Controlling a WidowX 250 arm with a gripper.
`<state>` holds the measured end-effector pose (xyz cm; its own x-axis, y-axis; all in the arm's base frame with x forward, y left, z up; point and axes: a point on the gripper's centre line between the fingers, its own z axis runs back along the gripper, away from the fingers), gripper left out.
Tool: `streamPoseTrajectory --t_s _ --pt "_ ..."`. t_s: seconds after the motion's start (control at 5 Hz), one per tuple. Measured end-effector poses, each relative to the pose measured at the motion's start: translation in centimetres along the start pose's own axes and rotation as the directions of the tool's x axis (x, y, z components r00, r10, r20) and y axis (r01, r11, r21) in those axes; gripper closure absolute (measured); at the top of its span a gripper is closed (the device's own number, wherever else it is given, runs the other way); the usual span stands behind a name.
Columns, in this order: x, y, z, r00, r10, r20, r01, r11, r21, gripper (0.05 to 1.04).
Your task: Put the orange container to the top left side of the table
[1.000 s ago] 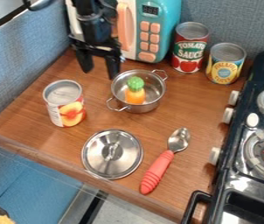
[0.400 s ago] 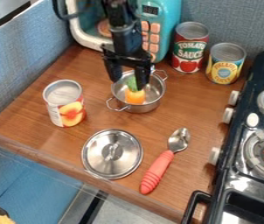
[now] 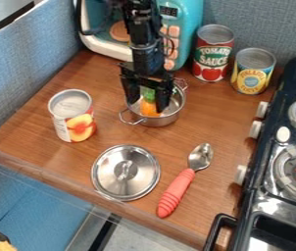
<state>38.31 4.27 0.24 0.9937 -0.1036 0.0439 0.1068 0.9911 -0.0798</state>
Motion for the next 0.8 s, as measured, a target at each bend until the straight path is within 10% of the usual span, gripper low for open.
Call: streamPoseTrajectory --t_s 0.2,0.6,0.8 --pt "0.2 0.0 -0.1 1.0 -0.013 0.013 0.013 1.0 -0.001 0.415" --pt "0.3 0.3 0.2 1.0 -0.009 0.017 0.009 1.0 0.018 0.48" --pt "2.1 2.7 3.7 0.992 0.041 0.119 -0.043 0.999 0.014 0.48"
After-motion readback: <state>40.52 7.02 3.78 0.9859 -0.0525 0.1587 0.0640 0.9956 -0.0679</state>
